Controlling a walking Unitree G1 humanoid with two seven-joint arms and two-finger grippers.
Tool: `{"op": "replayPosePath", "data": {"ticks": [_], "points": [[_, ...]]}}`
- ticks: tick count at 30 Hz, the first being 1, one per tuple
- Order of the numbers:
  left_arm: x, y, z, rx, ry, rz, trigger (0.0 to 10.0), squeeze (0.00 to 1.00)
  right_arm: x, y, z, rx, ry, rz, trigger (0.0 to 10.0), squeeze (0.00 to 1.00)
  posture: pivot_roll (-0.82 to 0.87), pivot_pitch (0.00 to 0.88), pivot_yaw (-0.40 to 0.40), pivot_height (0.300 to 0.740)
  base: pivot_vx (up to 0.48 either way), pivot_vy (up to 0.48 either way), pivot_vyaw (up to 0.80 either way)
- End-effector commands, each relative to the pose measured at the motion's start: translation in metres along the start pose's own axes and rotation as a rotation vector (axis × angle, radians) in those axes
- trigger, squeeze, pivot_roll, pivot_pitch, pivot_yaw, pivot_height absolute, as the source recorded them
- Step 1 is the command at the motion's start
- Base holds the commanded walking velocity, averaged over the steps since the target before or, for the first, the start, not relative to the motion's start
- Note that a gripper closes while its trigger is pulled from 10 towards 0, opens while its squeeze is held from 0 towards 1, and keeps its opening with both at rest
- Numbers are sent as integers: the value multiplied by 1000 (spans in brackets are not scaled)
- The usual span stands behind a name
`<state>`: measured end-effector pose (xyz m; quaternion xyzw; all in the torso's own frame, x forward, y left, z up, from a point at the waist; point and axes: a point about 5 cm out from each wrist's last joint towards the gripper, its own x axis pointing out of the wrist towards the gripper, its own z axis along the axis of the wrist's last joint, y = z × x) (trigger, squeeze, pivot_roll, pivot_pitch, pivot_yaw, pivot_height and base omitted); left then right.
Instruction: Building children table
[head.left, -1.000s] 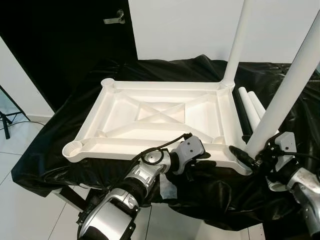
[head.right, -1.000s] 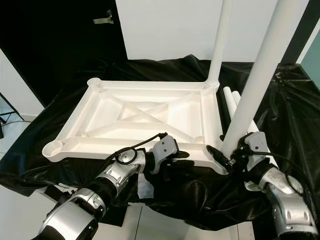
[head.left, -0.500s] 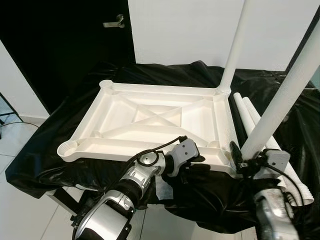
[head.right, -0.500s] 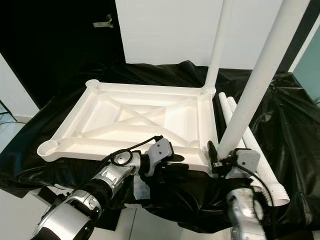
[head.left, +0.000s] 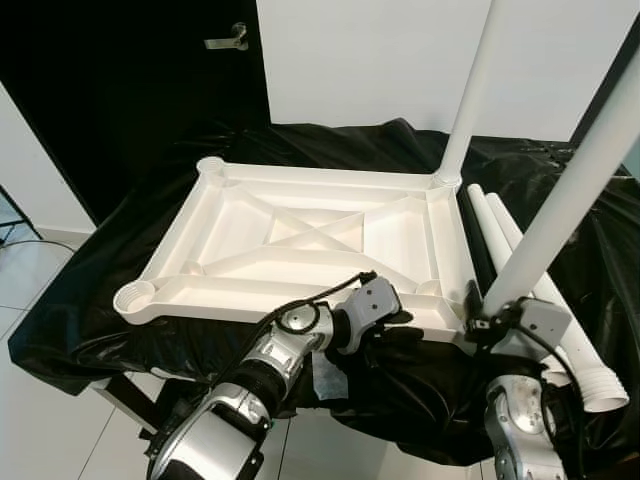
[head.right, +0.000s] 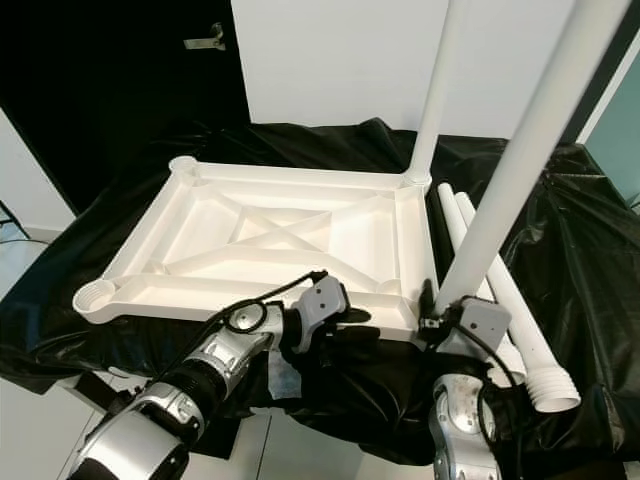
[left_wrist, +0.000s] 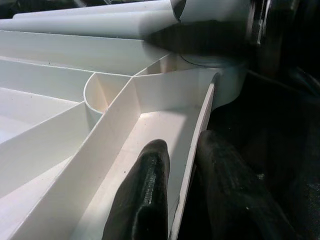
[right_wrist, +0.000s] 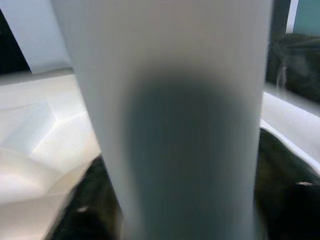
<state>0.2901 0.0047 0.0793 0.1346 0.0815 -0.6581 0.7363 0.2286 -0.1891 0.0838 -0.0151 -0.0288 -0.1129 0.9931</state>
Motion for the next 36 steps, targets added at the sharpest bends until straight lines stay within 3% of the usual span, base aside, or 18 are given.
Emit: {"op": "replayPosePath", "data": {"ticks": [1,2,4,6,7,9,11,12,15,21,22,23,24,36], "points": [[-3,-21,-36,-113,120,-96,10000,0,-5,3,-12,-6,76,96,10000,1000,-118,12,33,740,0,0,0],[-3,-21,-36,-113,120,-96,10000,0,-5,3,-12,-6,76,96,10000,1000,-118,12,33,740,0,0,0],[-4,-20,-37,-116,127,-88,10000,0,-3,9,-4,-4,52,266,10000,1000,-121,11,34,740,0,0,0],[-4,-20,-37,-116,127,-88,10000,0,-3,9,-4,-4,52,266,10000,1000,-121,11,34,740,0,0,0],[-4,-20,-37,-117,128,-87,10000,0,-1,4,1,-27,35,341,10000,0,-126,8,32,740,0,0,0],[-4,-20,-37,-119,128,-87,10000,0,3,-5,7,-73,15,404,10000,0,-133,3,34,740,0,0,0],[-4,-20,-37,-124,129,-86,10000,0,13,-24,18,-175,-8,511,10000,0,-138,0,33,740,0,0,0],[-4,-20,-37,-124,129,-86,10000,0,13,-24,18,-175,-8,511,10000,0,-138,0,33,740,0,0,0],[-5,-19,-37,-120,131,-86,10000,0,25,-44,33,-245,2,607,10000,0,-141,0,34,740,0,0,0],[-5,-18,-37,-115,136,-85,10000,0,27,-52,37,-290,66,750,10000,0,-141,0,29,740,0,0,0],[-6,-18,-37,-114,137,-84,10000,0,27,-53,36,-292,81,774,4000,0,-139,0,29,740,0,0,0],[-6,-18,-37,-114,137,-83,10000,0,26,-54,36,-288,91,790,1333,0,-139,0,29,740,0,0,0],[-6,-17,-37,-114,137,-82,10000,0,26,-54,35,-283,104,807,0,0,-136,0,29,740,0,0,0],[-8,-16,-38,-111,143,-78,10000,0,25,-60,35,-253,159,884,0,0,-137,0,37,740,0,0,0]]}}
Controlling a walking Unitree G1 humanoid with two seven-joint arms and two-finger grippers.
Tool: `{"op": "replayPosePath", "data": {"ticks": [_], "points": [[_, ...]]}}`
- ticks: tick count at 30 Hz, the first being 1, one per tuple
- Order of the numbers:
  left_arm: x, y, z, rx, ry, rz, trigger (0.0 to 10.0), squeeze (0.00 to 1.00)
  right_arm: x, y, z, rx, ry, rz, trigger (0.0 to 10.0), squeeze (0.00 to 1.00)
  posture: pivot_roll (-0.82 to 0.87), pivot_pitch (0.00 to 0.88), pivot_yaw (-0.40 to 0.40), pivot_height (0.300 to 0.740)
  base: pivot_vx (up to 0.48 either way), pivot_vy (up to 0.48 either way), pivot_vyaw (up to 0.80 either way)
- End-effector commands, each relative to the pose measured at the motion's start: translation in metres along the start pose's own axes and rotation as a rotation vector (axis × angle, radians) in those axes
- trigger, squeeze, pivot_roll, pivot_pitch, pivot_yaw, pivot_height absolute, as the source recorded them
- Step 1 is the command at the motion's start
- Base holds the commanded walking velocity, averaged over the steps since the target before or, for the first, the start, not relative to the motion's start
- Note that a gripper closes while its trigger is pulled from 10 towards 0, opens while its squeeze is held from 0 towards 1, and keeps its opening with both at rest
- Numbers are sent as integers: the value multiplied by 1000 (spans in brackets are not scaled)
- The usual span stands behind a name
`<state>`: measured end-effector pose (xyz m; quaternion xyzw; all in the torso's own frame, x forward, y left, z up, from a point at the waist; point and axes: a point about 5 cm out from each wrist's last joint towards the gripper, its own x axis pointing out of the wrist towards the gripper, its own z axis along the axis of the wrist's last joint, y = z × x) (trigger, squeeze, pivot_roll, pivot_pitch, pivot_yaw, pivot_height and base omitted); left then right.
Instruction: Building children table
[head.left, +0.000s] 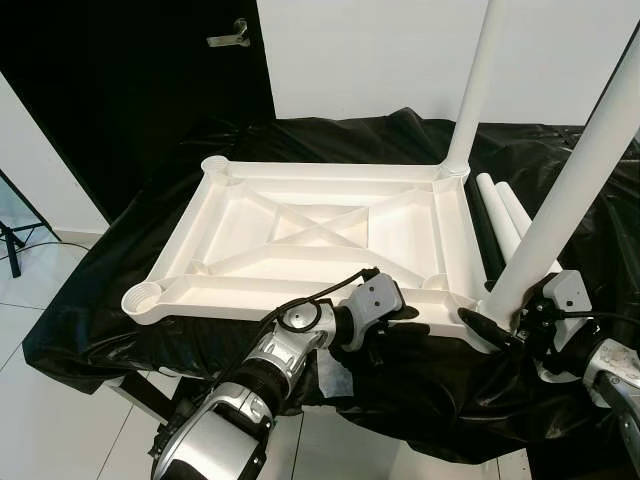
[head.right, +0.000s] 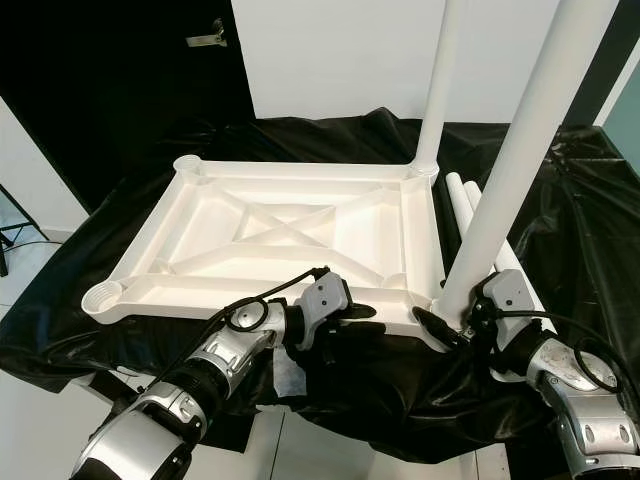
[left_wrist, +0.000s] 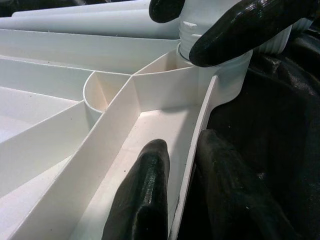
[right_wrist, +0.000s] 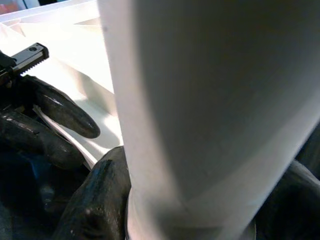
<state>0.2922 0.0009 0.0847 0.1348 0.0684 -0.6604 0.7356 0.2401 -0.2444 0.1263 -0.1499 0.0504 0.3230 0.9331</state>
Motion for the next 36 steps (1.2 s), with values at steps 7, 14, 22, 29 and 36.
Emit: {"op": "replayPosePath", "data": {"ticks": [7,14,22,29,36], "points": [[-9,-19,-42,-126,159,-81,10000,0,-6,-3,-12,78,36,-36,0,0,-139,0,37,740,0,0,0],[-9,-20,-42,-127,152,-77,10000,0,33,34,7,188,-188,-434,0,0,-134,0,34,740,0,0,0],[-10,-19,-43,-129,154,-72,10000,0,37,59,1,275,-144,-665,0,0,-122,0,32,740,0,0,0],[-10,-19,-43,-131,153,-71,10000,0,26,49,-7,268,-104,-936,0,0,-116,0,26,740,0,0,0],[-8,-21,-43,-137,147,-70,10000,0,32,55,-6,268,-80,-907,3961,0,-120,1,18,740,0,0,0]]}}
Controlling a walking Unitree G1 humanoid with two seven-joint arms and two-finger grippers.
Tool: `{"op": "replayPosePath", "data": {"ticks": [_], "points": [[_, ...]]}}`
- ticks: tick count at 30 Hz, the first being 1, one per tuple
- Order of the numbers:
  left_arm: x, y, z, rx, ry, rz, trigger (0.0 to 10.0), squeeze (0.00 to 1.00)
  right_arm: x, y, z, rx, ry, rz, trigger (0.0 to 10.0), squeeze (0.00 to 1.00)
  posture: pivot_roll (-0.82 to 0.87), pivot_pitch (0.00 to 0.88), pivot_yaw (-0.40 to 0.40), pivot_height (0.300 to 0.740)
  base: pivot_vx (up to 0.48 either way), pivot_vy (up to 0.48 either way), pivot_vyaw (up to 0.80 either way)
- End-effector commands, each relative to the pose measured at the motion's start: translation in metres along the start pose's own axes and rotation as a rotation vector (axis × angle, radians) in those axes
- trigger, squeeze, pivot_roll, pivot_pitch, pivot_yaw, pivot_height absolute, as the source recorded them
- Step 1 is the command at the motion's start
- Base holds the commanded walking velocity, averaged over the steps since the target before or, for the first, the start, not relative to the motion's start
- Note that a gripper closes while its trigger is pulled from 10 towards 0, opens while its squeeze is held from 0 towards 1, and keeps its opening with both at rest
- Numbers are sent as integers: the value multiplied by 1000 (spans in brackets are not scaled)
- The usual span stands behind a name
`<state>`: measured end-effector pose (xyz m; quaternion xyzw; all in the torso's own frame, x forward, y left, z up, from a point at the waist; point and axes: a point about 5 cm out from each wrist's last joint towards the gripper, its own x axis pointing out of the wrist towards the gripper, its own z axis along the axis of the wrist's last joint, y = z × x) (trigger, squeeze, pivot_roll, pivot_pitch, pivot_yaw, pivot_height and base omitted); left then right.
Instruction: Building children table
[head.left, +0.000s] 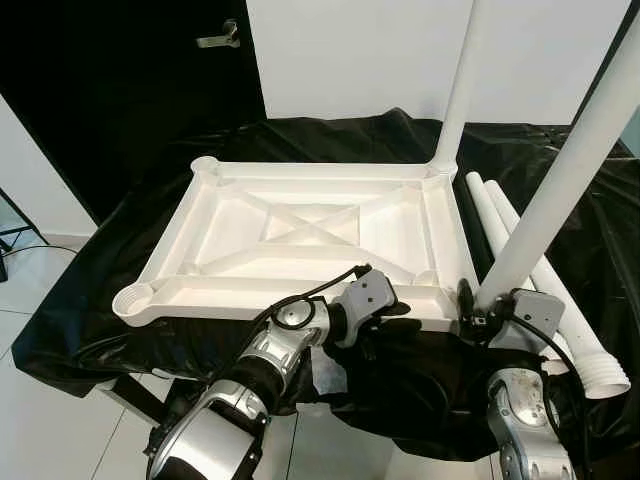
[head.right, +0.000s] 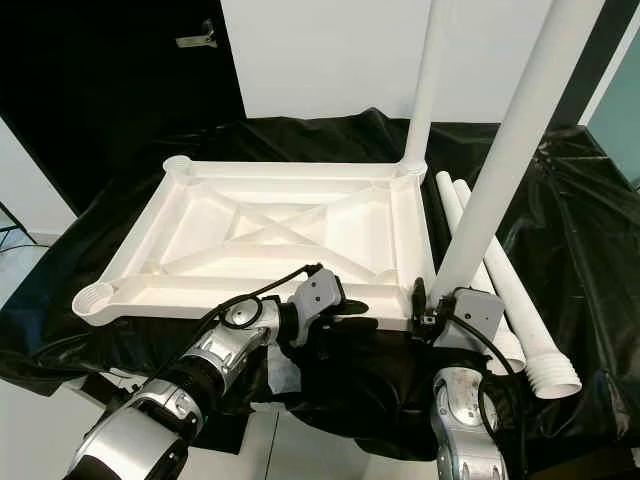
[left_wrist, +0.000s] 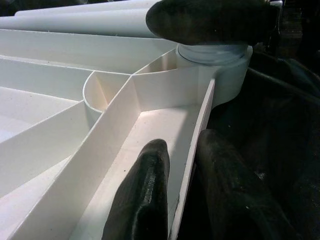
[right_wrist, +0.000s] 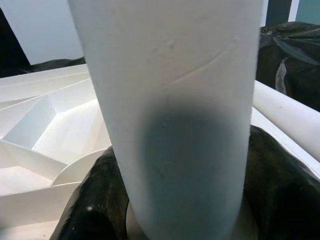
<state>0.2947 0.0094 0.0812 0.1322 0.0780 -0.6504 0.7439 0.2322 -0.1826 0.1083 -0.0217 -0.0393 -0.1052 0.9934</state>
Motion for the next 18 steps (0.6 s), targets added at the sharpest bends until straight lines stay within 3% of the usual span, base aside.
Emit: {"op": "replayPosePath", "data": {"ticks": [1,2,3,8,9,10,11,16,18], "points": [[-1,-23,-38,-117,135,-91,10000,0,0,-1,-6,-20,42,-16,10000,0,-123,2,16,740,0,0,0],[0,-24,-37,-118,132,-90,10000,0,1,0,-3,-20,25,3,10000,729,-124,2,15,740,0,0,0],[0,-24,-37,-119,130,-89,10000,0,2,2,0,-8,7,19,10000,1000,-125,3,14,740,0,0,0],[2,-25,-36,-121,126,-89,10000,0,5,11,3,16,6,153,10000,1000,-128,3,14,740,0,0,0],[3,-25,-36,-121,126,-90,10000,0,7,14,6,5,2,254,10000,122,-135,3,15,740,0,0,0],[3,-25,-36,-121,126,-90,10000,0,7,14,6,5,2,254,10000,122,-135,3,15,740,0,0,0],[3,-25,-36,-121,126,-91,10000,0,9,16,10,-9,-5,338,10000,0,-135,3,15,740,0,0,0],[4,-25,-36,-120,127,-92,10000,0,15,8,21,-70,-23,508,10000,0,-145,2,21,740,0,0,0],[3,-24,-36,-120,128,-92,10000,0,20,-7,26,-75,34,639,10000,0,-145,2,22,740,0,0,0]]}}
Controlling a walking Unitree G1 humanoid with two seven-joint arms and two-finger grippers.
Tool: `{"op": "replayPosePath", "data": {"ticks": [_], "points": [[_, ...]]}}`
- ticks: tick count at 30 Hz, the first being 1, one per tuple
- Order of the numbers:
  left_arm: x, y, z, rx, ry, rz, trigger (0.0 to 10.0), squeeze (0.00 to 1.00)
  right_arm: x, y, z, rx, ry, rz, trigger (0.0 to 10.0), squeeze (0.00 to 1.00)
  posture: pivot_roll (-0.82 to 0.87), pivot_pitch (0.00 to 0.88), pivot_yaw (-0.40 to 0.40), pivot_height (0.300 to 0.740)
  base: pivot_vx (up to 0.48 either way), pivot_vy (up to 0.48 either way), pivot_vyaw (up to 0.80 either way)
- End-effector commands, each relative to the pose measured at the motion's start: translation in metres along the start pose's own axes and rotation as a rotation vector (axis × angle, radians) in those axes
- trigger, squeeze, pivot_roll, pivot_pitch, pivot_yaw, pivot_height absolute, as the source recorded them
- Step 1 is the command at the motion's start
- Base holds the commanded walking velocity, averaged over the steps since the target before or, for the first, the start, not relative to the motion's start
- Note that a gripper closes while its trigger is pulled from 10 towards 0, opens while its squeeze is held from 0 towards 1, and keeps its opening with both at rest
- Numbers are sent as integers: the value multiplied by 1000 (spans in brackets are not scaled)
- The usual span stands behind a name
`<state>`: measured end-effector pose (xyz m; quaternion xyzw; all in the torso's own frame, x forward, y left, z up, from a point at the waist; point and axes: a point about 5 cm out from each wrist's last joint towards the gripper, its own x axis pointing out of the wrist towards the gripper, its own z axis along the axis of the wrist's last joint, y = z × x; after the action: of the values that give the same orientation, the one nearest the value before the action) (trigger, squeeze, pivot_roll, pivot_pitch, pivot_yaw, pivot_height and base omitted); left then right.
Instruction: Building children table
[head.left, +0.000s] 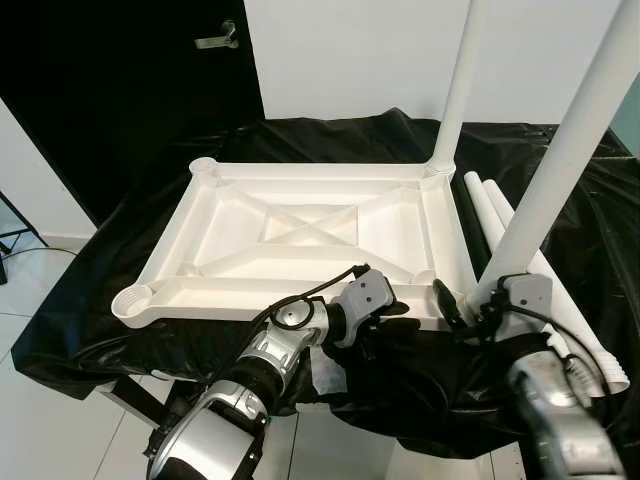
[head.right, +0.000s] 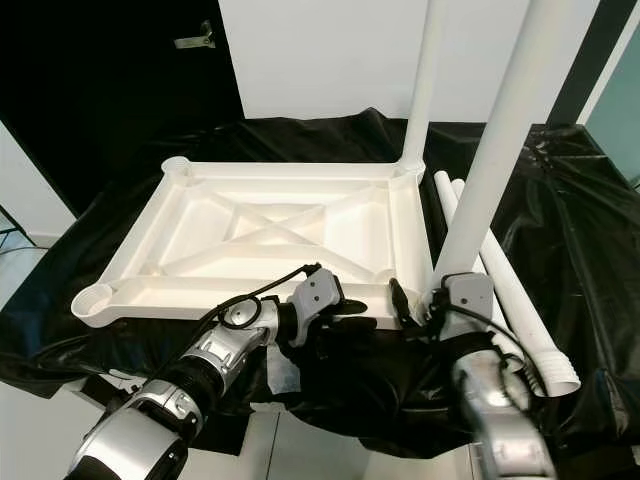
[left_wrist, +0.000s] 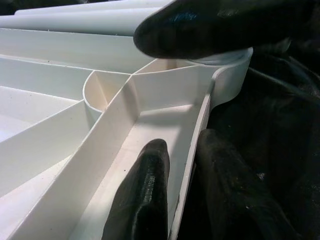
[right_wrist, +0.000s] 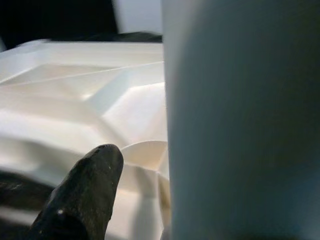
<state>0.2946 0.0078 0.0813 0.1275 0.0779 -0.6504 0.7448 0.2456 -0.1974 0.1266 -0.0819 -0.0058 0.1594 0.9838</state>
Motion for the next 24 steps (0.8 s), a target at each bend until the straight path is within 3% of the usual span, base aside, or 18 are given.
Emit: {"op": "replayPosePath", "data": {"ticks": [1,6,7,9,10,11,17,24], "points": [[1,-24,-37,-113,135,-92,10000,0,4,3,10,26,-21,102,10000,0,-145,2,22,740,0,0,0],[1,-23,-37,-112,136,-91,10000,0,-1,-7,6,37,52,225,10000,0,-144,1,24,740,0,0,0],[1,-23,-37,-111,136,-91,10000,0,-2,-9,5,36,68,253,9294,0,-145,0,24,740,0,0,0],[1,-23,-36,-111,136,-90,10000,0,-2,-12,4,35,78,272,9294,0,-145,0,24,740,0,0,0],[1,-23,-36,-110,135,-90,10000,0,-3,-13,3,34,82,282,5804,0,-142,0,24,740,0,0,0],[1,-22,-36,-109,135,-90,10000,0,-3,-14,4,39,85,310,0,0,-141,0,24,740,0,0,0],[1,-21,-35,-107,131,-86,10000,0,-5,-19,7,44,120,395,0,0,-136,0,22,740,0,0,0],[1,-22,-35,-109,131,-86,10000,0,-8,-24,2,49,165,408,0,0,-135,0,22,740,0,0,0]]}}
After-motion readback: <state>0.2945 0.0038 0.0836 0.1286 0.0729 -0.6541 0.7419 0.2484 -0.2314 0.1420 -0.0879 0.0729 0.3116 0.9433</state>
